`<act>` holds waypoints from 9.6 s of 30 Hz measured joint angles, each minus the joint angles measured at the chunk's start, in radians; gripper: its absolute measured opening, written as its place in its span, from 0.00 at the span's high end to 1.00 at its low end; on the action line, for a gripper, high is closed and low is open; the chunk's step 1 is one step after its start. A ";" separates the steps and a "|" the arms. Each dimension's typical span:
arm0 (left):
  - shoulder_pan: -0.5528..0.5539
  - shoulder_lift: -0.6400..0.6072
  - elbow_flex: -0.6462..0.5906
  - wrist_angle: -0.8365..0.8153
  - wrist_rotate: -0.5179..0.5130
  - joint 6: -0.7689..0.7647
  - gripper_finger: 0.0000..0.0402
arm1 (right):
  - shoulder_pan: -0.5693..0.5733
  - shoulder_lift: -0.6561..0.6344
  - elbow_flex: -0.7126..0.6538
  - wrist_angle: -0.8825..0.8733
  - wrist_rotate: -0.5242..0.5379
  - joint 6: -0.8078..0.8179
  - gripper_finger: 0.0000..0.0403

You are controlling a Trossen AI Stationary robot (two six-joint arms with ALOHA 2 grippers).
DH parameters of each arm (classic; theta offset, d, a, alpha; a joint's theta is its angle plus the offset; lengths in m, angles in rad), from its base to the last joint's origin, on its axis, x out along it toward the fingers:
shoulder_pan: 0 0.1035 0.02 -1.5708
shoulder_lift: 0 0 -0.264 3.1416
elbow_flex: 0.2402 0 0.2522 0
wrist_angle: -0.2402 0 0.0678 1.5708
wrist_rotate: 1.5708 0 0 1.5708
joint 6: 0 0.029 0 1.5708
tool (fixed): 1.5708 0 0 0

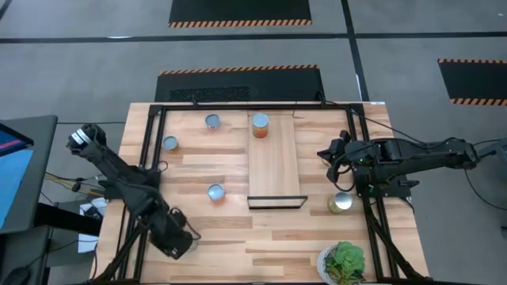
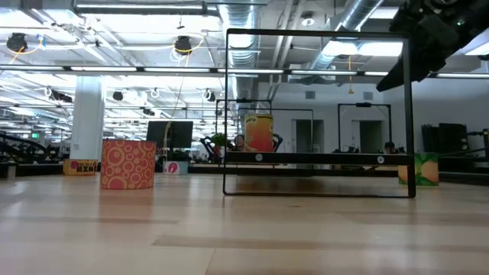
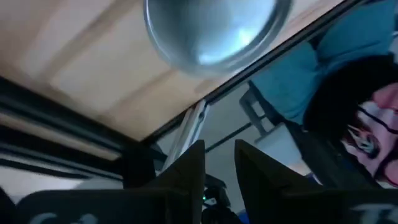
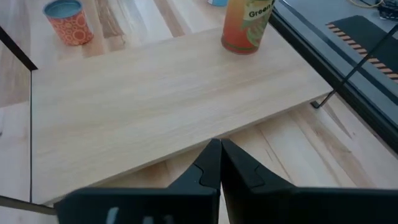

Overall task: Pick and place cans onto a shelf
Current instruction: Put the canned tomatoes on the shelf

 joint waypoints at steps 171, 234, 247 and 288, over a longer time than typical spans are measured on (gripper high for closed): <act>0.793 0.671 0.899 -0.349 -0.575 1.757 0.99 | 0.001 0.002 0.000 -0.005 -0.029 -0.024 0.93; 0.806 0.067 0.041 0.004 -0.861 1.598 1.00 | -0.283 0.704 0.306 0.447 -0.416 -0.464 0.93; 0.801 0.041 0.001 0.023 -0.855 1.582 1.00 | -0.232 0.914 0.421 0.382 -0.379 -0.472 0.93; 0.801 0.041 0.001 0.044 -0.851 1.574 1.00 | -0.445 0.916 0.420 0.367 -0.277 -0.526 0.93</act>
